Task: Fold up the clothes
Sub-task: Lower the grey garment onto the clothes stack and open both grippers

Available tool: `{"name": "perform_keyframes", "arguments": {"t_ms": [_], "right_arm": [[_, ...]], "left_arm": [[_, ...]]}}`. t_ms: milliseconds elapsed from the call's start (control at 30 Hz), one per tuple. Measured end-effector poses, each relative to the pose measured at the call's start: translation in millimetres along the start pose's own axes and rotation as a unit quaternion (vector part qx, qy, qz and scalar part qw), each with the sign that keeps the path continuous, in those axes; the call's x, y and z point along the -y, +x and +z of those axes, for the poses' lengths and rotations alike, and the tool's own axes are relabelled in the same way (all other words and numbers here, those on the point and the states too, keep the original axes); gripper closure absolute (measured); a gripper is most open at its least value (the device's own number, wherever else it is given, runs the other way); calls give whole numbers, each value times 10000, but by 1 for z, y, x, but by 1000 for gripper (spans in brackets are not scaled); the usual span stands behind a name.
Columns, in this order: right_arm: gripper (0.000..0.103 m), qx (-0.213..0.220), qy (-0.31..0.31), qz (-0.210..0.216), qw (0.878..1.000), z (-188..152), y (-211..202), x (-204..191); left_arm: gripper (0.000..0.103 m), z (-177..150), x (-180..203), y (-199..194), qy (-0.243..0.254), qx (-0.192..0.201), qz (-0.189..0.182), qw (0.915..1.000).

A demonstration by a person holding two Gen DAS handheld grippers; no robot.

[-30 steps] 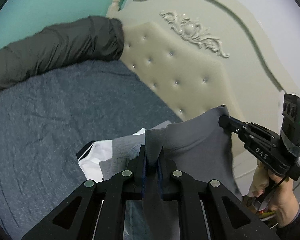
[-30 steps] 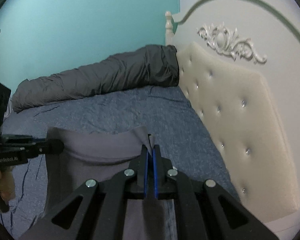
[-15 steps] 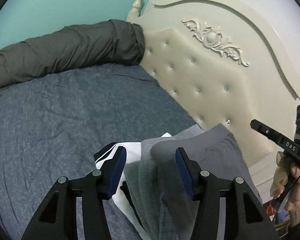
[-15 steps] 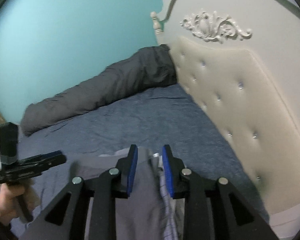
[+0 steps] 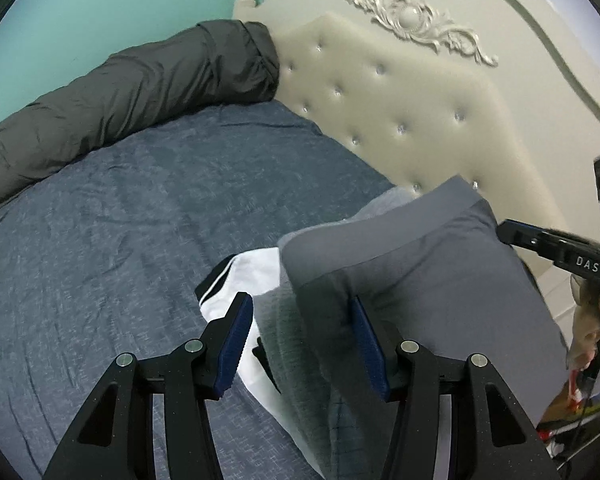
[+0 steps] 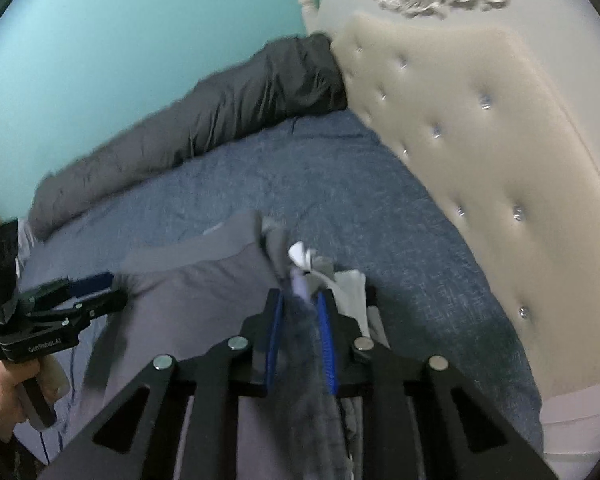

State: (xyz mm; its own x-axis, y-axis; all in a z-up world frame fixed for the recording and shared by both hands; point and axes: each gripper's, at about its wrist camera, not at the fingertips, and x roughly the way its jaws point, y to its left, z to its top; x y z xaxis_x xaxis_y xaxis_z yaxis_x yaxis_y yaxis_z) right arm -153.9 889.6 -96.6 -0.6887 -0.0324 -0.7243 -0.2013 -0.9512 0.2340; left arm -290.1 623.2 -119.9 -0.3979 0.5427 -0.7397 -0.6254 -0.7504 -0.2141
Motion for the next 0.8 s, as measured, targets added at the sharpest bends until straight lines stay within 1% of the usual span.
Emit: {"name": "perform_keyframes", "arguments": {"t_ms": [133, 233, 333, 367, 467, 567, 700, 800], "right_arm": [[85, 350, 109, 320, 9988, -14, -28, 4], [85, 363, -4, 584, 9976, -26, -37, -4], [85, 293, -202, 667, 9971, -46, -44, -12], [85, 277, -233, 652, 9972, -53, -46, -12], [85, 216, -197, 528, 9982, -72, -50, -7], [85, 169, -82, 337, 9993, -86, -52, 2], [85, 195, 184, 56, 9996, -96, -56, 15], [85, 463, 385, 242, 9979, -101, -69, 18]], "left_arm": [[48, -7, 0, -20, -70, 97, -150, 9998], [48, -23, 13, -33, 105, 80, -371, 9992], [48, -44, 26, -44, 298, 21, -533, 9981], [48, -51, 30, -46, 336, -6, -578, 9978], [48, -68, 36, -49, 466, -105, -551, 9973], [48, -83, 40, -45, 606, -240, -394, 9971], [48, -89, 34, -55, 424, -202, -304, 9984], [48, -92, 35, -67, 356, -73, -306, 9989]]}}
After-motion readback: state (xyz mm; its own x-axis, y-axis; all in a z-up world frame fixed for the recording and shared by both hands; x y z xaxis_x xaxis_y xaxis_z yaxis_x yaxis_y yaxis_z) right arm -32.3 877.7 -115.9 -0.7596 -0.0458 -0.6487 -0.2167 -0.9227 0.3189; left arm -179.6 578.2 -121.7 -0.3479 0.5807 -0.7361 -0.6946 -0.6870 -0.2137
